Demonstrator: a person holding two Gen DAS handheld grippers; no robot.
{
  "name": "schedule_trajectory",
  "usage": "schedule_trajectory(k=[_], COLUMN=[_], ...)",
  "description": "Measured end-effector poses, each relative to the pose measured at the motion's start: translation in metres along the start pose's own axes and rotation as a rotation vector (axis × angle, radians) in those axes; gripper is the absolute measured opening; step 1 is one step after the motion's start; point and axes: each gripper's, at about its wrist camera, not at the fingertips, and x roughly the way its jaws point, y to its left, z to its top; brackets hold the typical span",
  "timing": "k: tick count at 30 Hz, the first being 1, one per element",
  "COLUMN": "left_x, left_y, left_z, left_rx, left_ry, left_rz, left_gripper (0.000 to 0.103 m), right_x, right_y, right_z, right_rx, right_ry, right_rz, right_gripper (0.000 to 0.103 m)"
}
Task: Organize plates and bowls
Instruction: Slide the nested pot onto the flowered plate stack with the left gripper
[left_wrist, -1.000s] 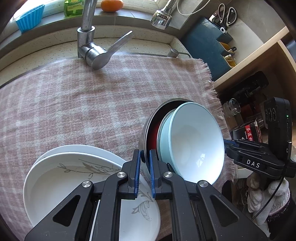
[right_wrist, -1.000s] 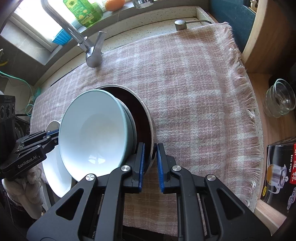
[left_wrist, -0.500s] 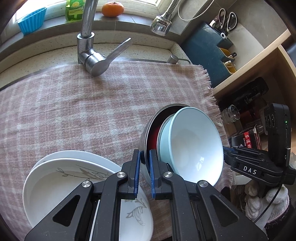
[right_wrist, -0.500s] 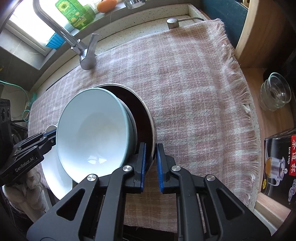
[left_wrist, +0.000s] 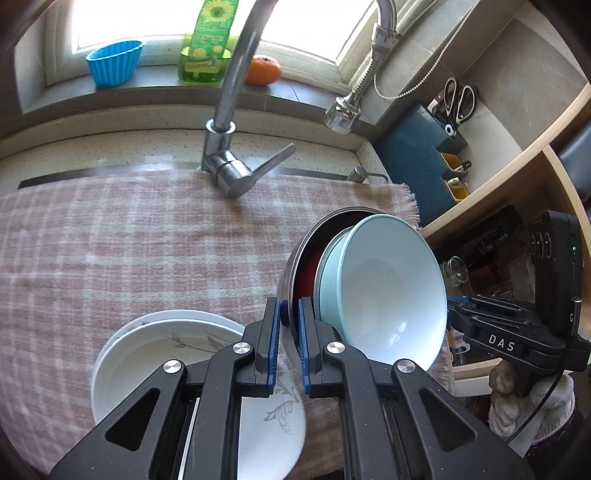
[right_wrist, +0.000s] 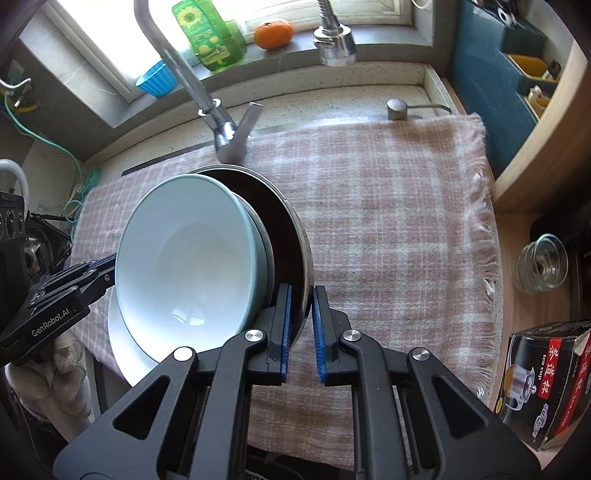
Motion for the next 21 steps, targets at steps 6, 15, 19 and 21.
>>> schedule_trajectory(k=[6, 15, 19, 21], left_x=[-0.042, -0.075, -0.076, -0.076], left_y=[0.032, 0.083, 0.097, 0.101], left_z=[-0.013, -0.054, -0.074, -0.083], left_rx=[-0.062, -0.207, -0.26, -0.276], left_ry=[-0.05, -0.06, -0.039, -0.03], left_rz=[0.046, 0.116, 0.125, 0.128], left_gripper=[0.006, 0.006, 0.006, 0.006], right_x=[-0.001, 0.028, 0.044, 0.049], right_y=[0.052, 0.12, 0.133, 0.136], right_z=[0.007, 0.001, -0.009, -0.014], right_rx=[-0.104, -0.262, -0.301, -0.311], right_ry=[0.005, 0.084, 0.132, 0.153], right_rz=[0.054, 0.121, 0.13, 0.132], right_gripper=[0.013, 0.013, 0.013, 0.013])
